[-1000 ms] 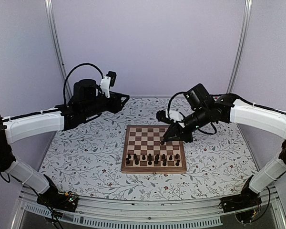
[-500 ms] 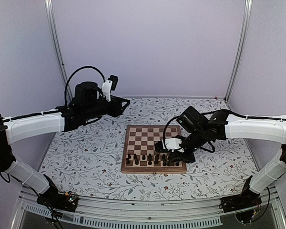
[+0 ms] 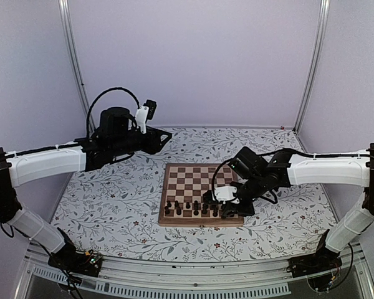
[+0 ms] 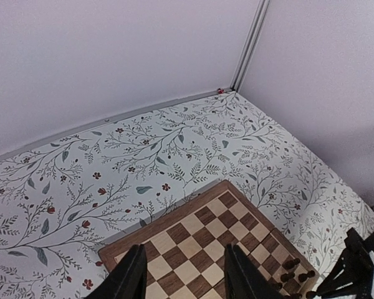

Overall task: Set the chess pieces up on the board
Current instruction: Place the chess piece on the chessboard.

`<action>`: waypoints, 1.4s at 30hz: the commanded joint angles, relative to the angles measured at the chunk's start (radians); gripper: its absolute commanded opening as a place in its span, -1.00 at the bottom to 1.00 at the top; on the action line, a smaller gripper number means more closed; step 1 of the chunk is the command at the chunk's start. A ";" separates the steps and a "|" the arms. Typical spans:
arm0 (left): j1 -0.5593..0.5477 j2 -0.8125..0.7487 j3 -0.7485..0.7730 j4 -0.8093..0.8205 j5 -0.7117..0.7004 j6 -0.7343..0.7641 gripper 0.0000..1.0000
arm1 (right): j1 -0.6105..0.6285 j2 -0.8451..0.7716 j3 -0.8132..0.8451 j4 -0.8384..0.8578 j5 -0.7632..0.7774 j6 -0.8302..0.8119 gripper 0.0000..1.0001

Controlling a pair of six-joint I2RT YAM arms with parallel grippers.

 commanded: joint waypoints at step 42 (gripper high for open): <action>-0.002 0.022 0.059 -0.055 0.067 -0.012 -0.13 | -0.088 0.031 0.102 -0.046 -0.028 0.050 -0.17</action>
